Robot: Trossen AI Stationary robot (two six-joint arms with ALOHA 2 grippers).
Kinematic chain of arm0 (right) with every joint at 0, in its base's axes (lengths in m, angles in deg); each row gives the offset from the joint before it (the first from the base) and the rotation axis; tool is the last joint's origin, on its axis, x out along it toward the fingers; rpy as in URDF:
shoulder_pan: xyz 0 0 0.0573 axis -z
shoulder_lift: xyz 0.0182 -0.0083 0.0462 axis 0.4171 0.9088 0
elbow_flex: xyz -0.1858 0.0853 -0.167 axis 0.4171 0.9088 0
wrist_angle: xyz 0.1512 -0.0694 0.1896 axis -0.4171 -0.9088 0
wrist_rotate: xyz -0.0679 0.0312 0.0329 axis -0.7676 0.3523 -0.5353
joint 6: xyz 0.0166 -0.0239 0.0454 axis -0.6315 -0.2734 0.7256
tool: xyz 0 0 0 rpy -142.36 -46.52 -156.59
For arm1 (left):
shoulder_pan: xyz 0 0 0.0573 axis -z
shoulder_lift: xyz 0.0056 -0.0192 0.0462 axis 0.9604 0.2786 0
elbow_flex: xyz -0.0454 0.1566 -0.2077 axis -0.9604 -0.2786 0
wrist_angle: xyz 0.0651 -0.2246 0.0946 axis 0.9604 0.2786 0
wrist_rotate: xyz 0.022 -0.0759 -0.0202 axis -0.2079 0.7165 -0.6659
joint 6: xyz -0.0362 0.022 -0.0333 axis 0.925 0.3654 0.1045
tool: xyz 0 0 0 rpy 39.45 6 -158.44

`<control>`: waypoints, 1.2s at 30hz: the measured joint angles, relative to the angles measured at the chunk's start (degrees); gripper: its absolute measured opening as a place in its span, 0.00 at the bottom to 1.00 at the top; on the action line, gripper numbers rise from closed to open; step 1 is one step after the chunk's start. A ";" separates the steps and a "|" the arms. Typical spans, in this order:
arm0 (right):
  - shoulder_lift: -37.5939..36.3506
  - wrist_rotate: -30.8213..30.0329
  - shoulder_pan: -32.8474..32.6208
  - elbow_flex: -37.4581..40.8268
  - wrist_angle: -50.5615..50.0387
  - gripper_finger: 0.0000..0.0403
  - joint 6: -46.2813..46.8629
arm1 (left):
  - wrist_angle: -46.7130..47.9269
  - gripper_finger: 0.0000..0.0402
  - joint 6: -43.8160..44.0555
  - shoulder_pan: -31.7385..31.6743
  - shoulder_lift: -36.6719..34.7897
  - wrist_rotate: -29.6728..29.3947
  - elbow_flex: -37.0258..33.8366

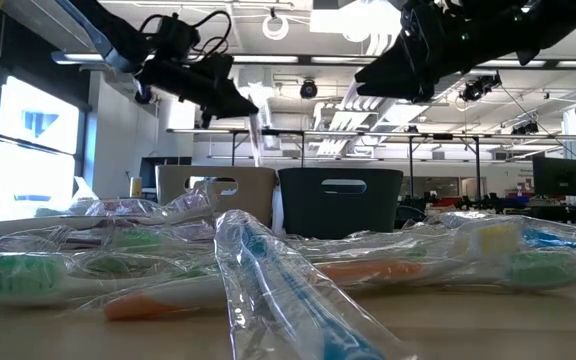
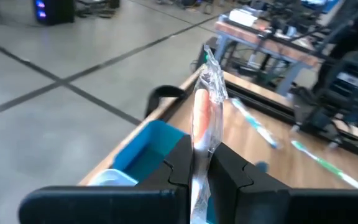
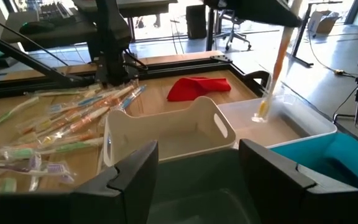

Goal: Pick & Place Toothbrushes
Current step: Put the orange toothbrush into the transparent bin

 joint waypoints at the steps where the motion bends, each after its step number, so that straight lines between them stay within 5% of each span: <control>1: 0.00 0.00 0.00 0.00 -0.14 0.54 0.00 | -0.04 0.06 0.00 -0.44 0.00 -1.02 0.00; 36: 0.02 -0.04 0.00 0.00 -2.55 0.54 -0.22 | -4.52 0.06 15.64 -2.66 16.50 -0.57 0.07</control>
